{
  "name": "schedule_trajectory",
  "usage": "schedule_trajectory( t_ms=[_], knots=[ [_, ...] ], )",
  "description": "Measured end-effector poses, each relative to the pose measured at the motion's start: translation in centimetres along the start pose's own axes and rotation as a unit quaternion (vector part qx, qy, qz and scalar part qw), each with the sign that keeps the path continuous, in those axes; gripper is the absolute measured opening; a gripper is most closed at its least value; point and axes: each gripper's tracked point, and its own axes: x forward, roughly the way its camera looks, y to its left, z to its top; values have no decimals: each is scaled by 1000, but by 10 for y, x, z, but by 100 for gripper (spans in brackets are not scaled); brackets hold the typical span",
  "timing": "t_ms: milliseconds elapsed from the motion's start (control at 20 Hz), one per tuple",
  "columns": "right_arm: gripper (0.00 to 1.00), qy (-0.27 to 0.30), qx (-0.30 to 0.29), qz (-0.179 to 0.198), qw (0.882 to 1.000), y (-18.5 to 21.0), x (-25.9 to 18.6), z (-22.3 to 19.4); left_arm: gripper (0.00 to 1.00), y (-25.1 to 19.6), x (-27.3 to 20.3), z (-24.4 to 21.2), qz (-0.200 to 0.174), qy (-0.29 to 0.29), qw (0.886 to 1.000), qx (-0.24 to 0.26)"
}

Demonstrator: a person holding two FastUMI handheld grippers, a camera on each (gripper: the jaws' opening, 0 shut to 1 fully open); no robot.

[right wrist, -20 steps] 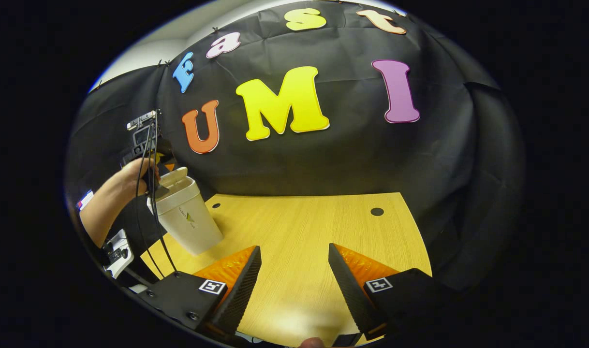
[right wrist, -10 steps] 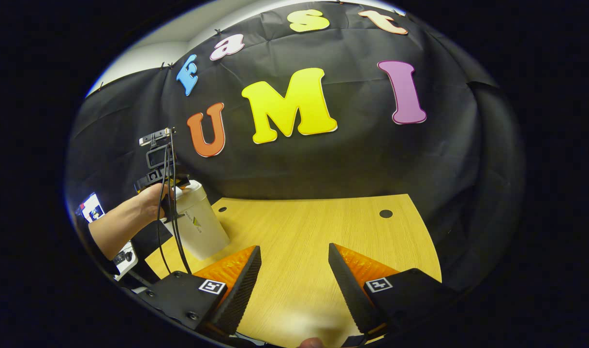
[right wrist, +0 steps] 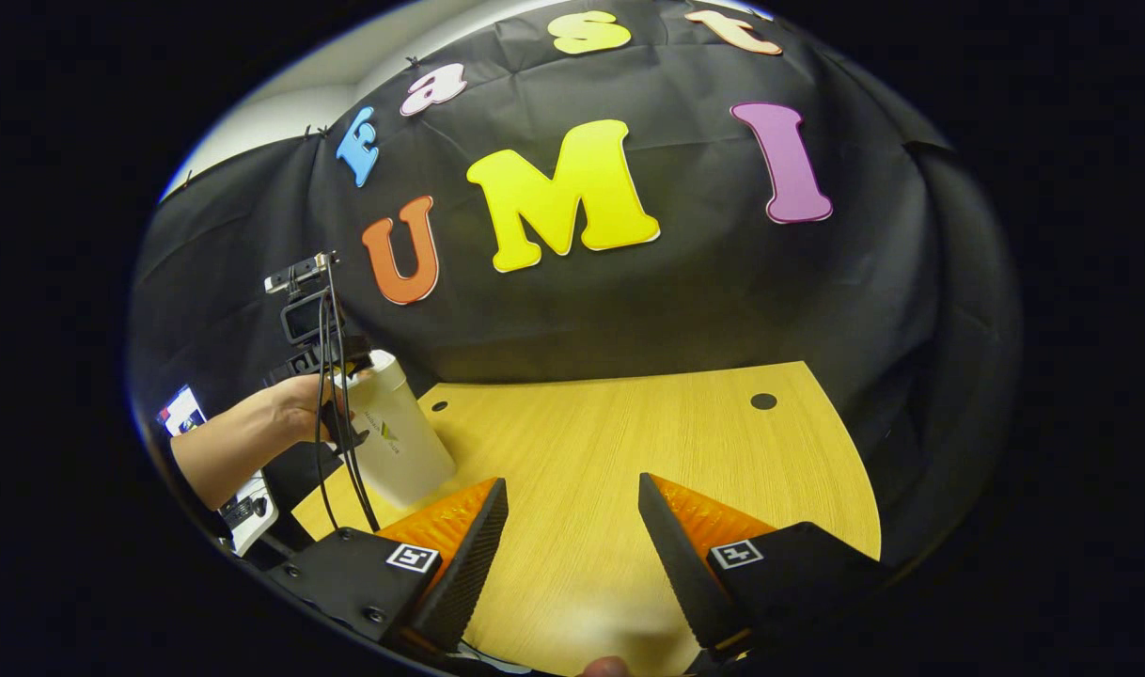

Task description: Press the lid of the desktop garbage bin to open it, pick up the crumpled paper on the desktop and throw it into the bin, then pick up the pop can on the desktop and drop it into the bin, and finally close the garbage bin lid.

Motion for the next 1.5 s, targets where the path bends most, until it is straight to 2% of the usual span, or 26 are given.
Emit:
schedule_trajectory(
  t_ms=[150, 250, 450, 600, 800, 1100, 1300, 1500],
  knots=[
    [89, -9, -8, -4, 1000, -1, -6, 5, 87, 1, -1, 4, -7, -7, 1000, 13],
    [89, -27, -19, -13, 999, -5, -10, 13, 86, 3, -7, 31, -18, -50, 999, 11],
    [89, -53, -26, -30, 998, -10, -16, 26, 85, -20, -47, 91, -93, -135, 986, 34],
    [89, -96, -40, -52, 993, -13, -18, 53, 84, -46, -84, 115, -182, -175, 967, 40],
    [89, -141, -51, -74, 986, -10, -22, 84, 85, -72, -148, 122, -294, -178, 938, 40],
    [89, -196, -80, -111, 971, 6, -32, 123, 85, -82, -231, 107, -432, -183, 883, 36],
    [89, -215, -91, -125, 964, 18, -35, 133, 85, -76, -263, 97, -466, -186, 864, 45],
    [89, -234, -73, -133, 960, 26, -35, 143, 84, -75, -290, 81, -494, -199, 845, 57]
  ],
)
